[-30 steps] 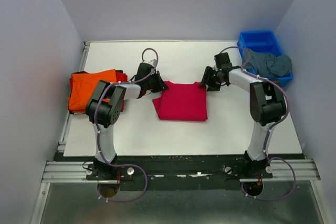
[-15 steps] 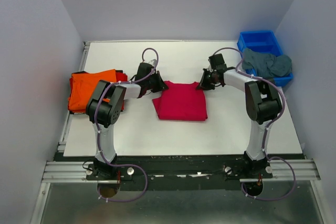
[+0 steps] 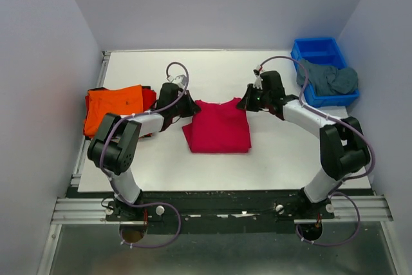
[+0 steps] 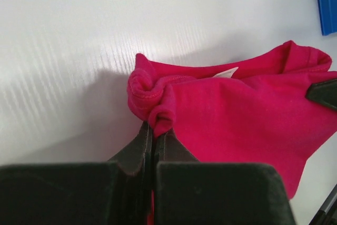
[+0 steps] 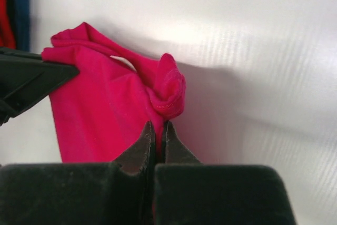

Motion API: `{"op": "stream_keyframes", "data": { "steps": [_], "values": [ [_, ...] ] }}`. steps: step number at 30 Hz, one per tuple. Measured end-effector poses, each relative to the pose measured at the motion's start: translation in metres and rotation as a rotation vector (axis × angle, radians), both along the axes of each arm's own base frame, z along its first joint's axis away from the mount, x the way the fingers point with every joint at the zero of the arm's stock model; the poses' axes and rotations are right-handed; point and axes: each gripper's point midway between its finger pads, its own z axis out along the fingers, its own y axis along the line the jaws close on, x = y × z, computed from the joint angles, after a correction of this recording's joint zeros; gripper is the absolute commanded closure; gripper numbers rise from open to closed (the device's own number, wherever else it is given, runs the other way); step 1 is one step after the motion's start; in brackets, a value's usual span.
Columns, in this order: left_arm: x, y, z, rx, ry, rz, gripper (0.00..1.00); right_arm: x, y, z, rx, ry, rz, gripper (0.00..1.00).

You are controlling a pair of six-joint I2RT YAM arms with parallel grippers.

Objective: Fold and stack the t-shirts
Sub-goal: Put the neatly folded tshirt into the corner of the board with both arms

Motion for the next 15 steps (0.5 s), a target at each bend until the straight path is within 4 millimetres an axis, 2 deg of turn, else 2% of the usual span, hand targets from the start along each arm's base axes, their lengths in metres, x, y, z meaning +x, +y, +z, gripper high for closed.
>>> {"op": "stream_keyframes", "data": {
  "steps": [3, 8, 11, 15],
  "values": [
    [-0.012, 0.007, 0.017, -0.004, -0.048, 0.015, 1.00, -0.010, 0.013, 0.026, 0.044, -0.095, 0.052, 0.99],
    [-0.029, 0.019, 0.062, -0.009, -0.161, 0.048, 1.00, -0.031, 0.028, 0.060, 0.080, -0.213, 0.125, 0.99],
    [-0.042, 0.031, 0.097, -0.013, -0.242, 0.085, 1.00, -0.043, 0.035, 0.090, 0.106, -0.296, 0.162, 0.99],
    [-0.057, 0.054, 0.153, -0.022, -0.358, 0.173, 1.00, -0.059, 0.046, 0.135, 0.157, -0.412, 0.206, 0.99]
  ]
}}
